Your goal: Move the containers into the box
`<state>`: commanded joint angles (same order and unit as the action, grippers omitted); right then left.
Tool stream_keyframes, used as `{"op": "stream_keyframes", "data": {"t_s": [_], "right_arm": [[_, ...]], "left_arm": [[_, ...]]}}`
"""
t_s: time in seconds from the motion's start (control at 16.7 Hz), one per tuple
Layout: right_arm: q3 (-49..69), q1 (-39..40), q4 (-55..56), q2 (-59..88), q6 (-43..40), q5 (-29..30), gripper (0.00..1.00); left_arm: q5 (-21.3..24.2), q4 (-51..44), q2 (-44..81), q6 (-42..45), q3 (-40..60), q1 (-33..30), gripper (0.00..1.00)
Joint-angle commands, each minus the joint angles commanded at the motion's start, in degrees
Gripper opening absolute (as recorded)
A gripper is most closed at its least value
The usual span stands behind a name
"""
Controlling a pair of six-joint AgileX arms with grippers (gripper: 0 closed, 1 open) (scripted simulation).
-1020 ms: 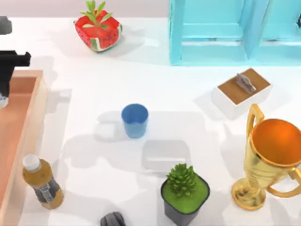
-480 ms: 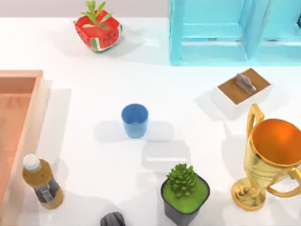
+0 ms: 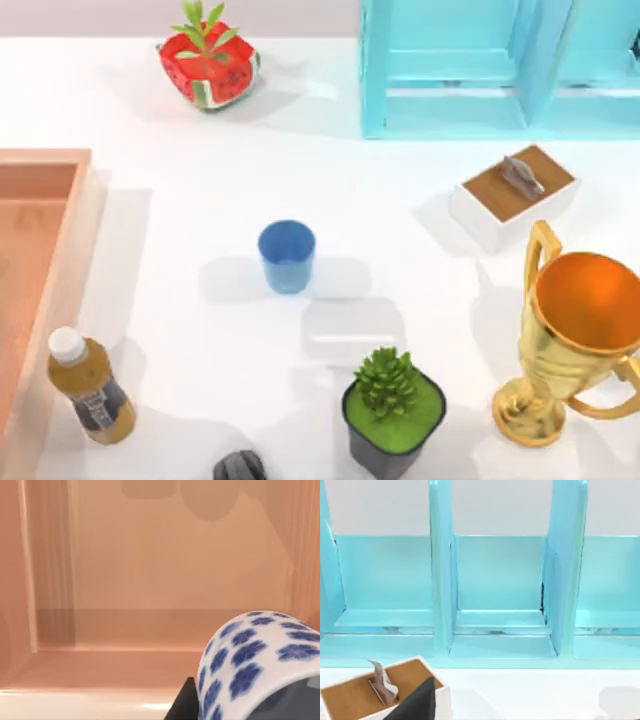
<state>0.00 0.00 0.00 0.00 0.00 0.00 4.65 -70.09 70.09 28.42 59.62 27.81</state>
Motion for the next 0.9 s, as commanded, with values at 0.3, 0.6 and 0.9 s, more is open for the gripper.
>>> {"op": "stream_keyframes", "data": {"t_s": [0.3, 0.6, 0.9], "right_arm": [[0.0, 0.0, 0.0, 0.0, 0.0, 0.0, 1.00], [0.0, 0.0, 0.0, 0.0, 0.0, 0.0, 1.00], [0.0, 0.0, 0.0, 0.0, 0.0, 0.0, 1.00]], "left_arm": [[0.0, 10.8, 1.3, -0.4, -7.6, -0.4, 0.00], [0.0, 15.1, 2.7, -0.7, -11.5, -0.7, 0.00], [0.0, 15.1, 2.7, -0.7, -11.5, -0.7, 0.23]]}}
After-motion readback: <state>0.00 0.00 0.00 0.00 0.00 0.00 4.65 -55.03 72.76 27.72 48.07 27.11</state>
